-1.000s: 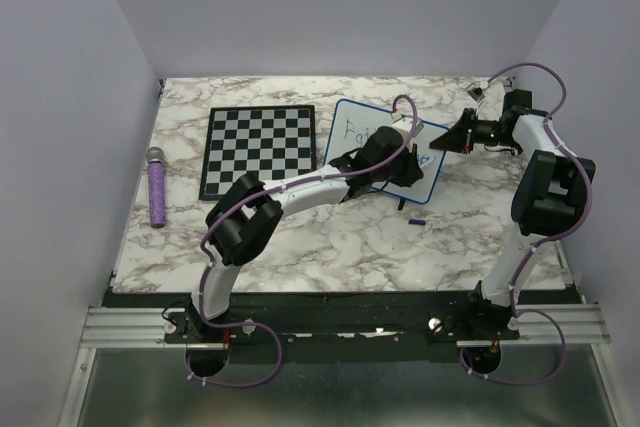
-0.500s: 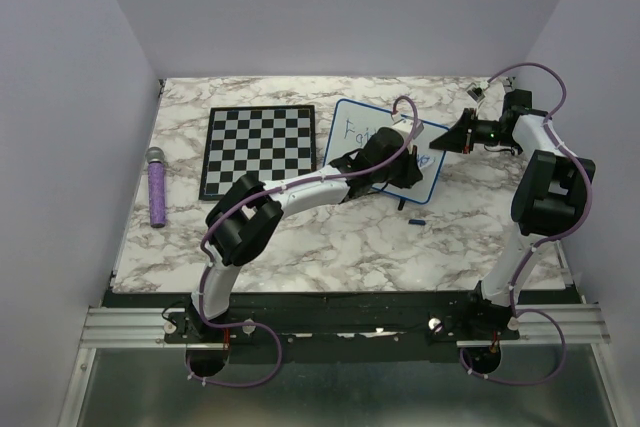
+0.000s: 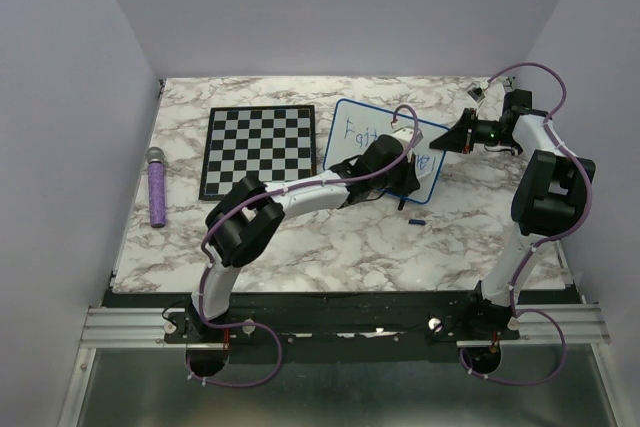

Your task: Write a sentence on the whiteboard

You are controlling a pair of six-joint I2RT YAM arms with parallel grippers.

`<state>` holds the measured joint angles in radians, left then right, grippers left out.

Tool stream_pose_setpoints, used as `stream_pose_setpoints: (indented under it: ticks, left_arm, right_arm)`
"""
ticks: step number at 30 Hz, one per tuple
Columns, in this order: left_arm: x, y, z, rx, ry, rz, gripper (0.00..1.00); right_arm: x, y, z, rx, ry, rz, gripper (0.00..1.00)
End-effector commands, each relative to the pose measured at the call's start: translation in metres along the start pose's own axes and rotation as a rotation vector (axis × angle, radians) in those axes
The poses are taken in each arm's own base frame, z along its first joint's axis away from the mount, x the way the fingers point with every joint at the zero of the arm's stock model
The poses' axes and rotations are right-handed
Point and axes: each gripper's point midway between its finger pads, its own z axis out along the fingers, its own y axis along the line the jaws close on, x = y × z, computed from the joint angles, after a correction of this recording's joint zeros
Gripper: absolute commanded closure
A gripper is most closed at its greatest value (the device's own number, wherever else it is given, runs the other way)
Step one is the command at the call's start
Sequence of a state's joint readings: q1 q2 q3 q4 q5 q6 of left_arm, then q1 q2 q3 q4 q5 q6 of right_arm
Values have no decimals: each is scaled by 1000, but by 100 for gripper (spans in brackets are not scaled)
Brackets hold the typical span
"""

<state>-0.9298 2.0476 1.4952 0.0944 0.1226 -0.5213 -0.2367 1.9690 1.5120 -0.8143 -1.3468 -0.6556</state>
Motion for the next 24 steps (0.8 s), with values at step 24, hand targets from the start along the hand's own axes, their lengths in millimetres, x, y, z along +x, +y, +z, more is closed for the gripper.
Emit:
stream_pose_setpoints:
  ticks: [24]
  left_arm:
    - [-14,5,0,-34,-5,7,100]
  right_arm:
    - [-9,0,-1,20,12,-73,99]
